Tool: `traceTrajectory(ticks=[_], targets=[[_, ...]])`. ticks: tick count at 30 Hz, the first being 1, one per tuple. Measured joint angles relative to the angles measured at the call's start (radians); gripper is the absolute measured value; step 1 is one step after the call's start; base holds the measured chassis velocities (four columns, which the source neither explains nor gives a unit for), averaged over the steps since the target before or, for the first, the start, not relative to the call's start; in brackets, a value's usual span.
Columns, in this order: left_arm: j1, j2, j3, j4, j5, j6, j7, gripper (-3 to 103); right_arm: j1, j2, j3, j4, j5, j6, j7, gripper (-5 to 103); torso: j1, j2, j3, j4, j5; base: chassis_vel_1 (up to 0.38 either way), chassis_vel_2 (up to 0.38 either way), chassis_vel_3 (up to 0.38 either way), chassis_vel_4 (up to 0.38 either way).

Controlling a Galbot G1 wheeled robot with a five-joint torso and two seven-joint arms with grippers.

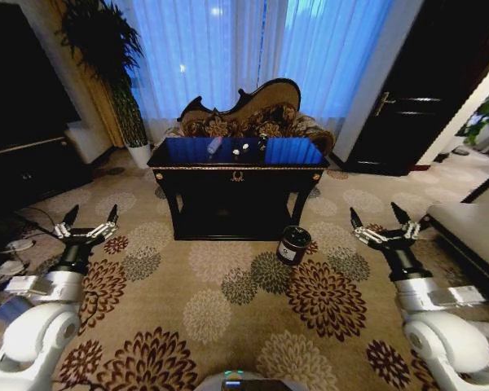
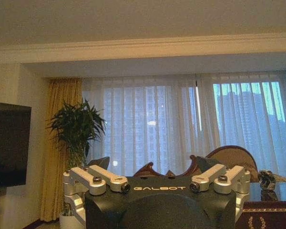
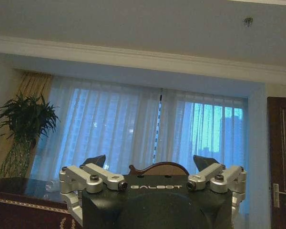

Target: Move to the front of the table and place the trash on the table into the trash bin.

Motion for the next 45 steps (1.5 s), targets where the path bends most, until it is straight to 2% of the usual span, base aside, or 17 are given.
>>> traceTrajectory(ticks=[20, 45], targets=[[-0.001, -0.004, 0.010, 0.005, -0.003, 0.002, -0.001, 100, 0.007, 0.007, -0.005, -0.008, -0.004, 0.006, -0.002, 100, 0.000, 0.000, 0.000, 0.0000, 0.0000, -0.041, 0.053, 0.048, -0.048], [0.005, -0.016, 0.025, -0.001, 0.007, 0.001, -0.001, 100, -0.001, 0.020, -0.006, -0.008, -0.014, 0.015, -0.007, 100, 0.000, 0.000, 0.000, 0.0000, -0.0002, -0.102, 0.103, 0.099, -0.107]])
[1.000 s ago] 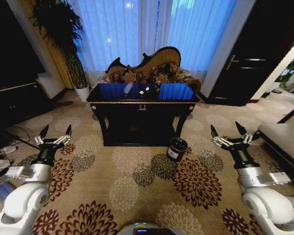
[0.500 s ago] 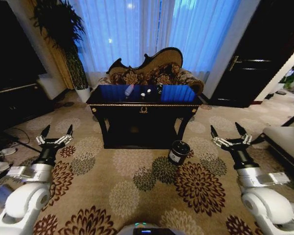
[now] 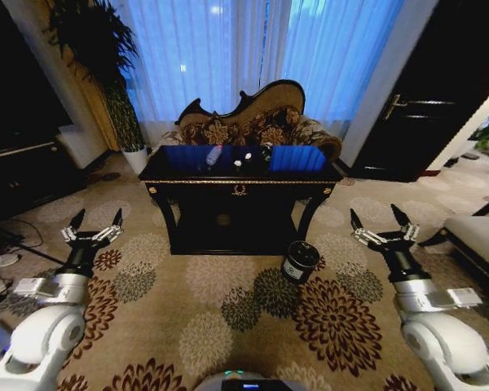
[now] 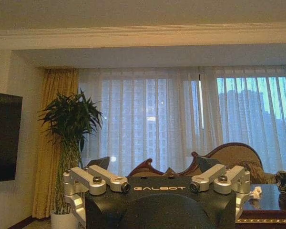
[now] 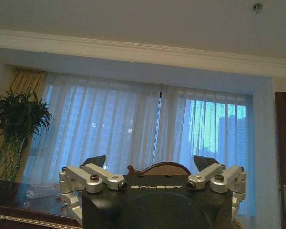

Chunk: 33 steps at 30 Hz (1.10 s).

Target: Move to the front of the table and place the trash on the table into the trash bin.

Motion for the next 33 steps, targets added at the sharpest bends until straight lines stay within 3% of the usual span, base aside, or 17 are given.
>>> traceTrajectory(ticks=[33], targets=[[0.006, -0.007, -0.002, -0.007, 0.001, -0.001, 0.002, 100, -0.008, 0.006, 0.000, -0.002, -0.012, 0.004, -0.002, 100, 0.000, 0.000, 0.000, 0.0000, 0.0001, -0.113, 0.109, 0.114, -0.112]])
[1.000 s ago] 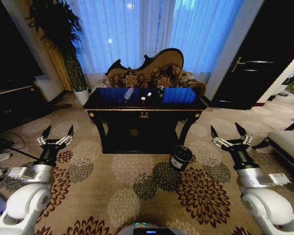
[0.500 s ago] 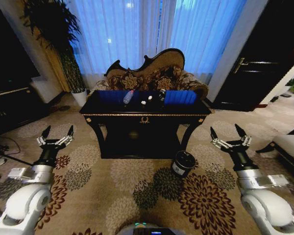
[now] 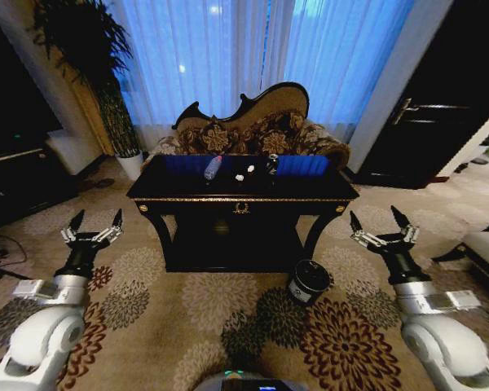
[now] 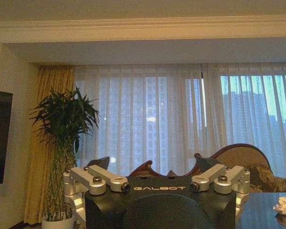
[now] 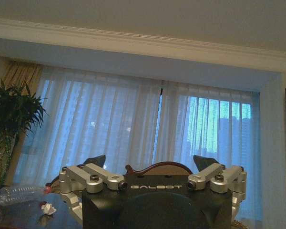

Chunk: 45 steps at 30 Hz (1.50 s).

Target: Move to the front of the table and place the trash on the table into the trash bin.

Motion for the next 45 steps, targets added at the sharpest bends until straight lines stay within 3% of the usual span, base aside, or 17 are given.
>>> traceTrajectory(ticks=[45], targets=[[-0.001, -0.008, 0.018, -0.008, 0.012, 0.000, 0.001, 100, -0.002, 0.021, -0.010, -0.006, -0.001, 0.003, -0.013, 100, 0.000, 0.000, 0.000, 0.0000, 0.0000, -0.126, 0.123, 0.126, -0.120]])
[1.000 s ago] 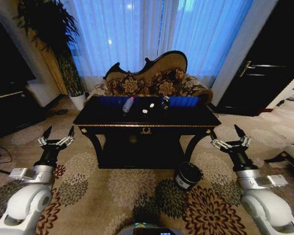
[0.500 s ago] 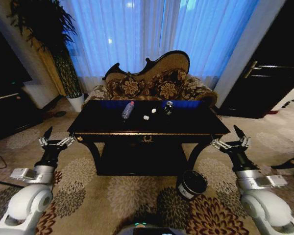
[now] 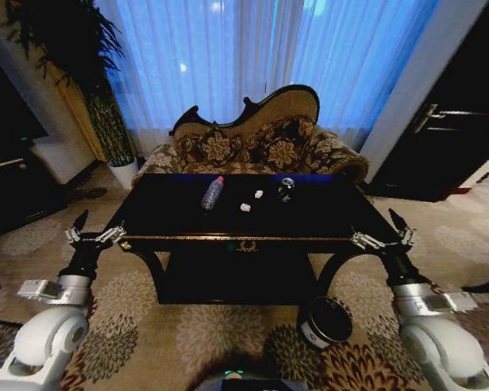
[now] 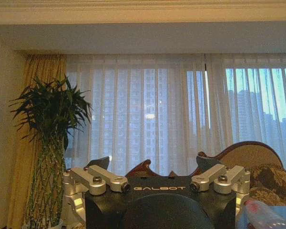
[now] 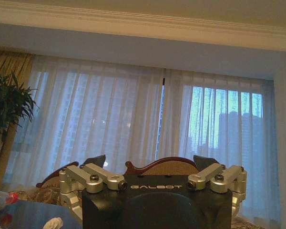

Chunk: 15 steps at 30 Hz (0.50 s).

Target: Move to the front of the table and place the trash on the table into the trash bin.

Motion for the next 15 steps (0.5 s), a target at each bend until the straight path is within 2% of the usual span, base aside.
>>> traceTrajectory(ticks=[15], targets=[[0.003, -0.005, 0.003, -0.004, 0.008, -0.002, 0.000, 100, 0.000, 0.006, -0.004, -0.003, -0.016, 0.020, 0.016, 100, 0.001, 0.000, 0.000, 0.0000, 0.0000, -0.097, 0.109, 0.099, -0.104]])
